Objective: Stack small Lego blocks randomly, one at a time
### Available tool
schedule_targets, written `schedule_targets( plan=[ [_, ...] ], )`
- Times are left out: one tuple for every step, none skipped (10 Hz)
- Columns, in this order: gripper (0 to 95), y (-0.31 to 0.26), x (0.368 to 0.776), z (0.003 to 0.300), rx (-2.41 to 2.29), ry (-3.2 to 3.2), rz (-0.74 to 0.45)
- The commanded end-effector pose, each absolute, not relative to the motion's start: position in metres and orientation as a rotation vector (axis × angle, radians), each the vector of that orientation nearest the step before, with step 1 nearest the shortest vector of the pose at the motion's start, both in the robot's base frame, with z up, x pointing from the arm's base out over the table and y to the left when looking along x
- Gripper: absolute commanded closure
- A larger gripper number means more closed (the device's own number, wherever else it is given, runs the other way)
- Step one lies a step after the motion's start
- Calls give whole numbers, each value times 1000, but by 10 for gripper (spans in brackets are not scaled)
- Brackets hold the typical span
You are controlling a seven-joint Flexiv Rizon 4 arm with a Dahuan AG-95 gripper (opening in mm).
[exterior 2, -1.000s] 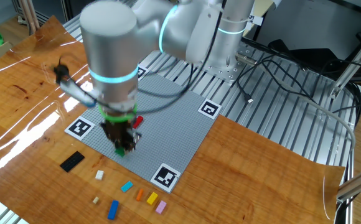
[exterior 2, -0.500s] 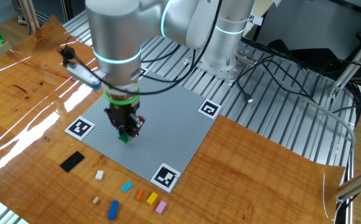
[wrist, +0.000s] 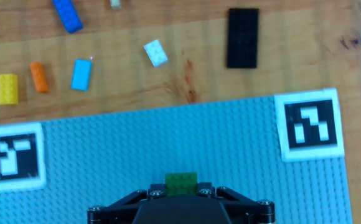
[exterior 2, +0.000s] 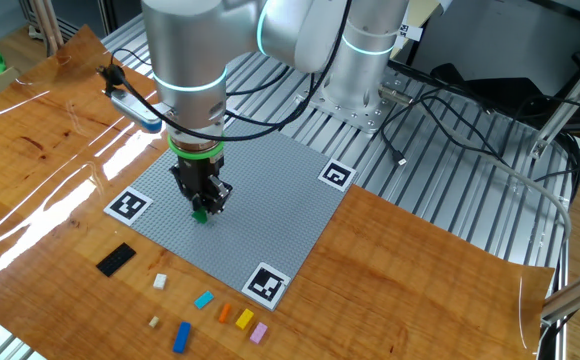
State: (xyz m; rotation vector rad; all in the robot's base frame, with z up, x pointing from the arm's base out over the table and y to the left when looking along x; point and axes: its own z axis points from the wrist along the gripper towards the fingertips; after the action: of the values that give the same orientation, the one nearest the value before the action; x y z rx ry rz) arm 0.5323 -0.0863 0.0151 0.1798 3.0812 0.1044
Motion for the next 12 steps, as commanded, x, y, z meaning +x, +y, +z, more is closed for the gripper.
schedule_targets(
  plan=[
    [950, -87, 528, 14, 204, 3071, 98],
    [950, -87, 526, 14, 216, 3069, 100],
    [950, -87, 524, 13, 223, 3066, 100],
    [950, -87, 523, 12, 253, 3061, 105],
    [950, -87, 523, 11, 262, 3056, 107],
    [950, -87, 522, 10, 270, 3052, 106],
    [950, -87, 522, 10, 268, 3052, 103],
    [950, -87, 522, 10, 269, 3052, 103],
    [950, -87, 521, 9, 288, 3042, 100],
    [950, -87, 521, 9, 293, 3042, 100],
    [950, -88, 521, 9, 292, 3042, 101],
    [950, -88, 520, 8, 287, 3042, 100]
  ],
)
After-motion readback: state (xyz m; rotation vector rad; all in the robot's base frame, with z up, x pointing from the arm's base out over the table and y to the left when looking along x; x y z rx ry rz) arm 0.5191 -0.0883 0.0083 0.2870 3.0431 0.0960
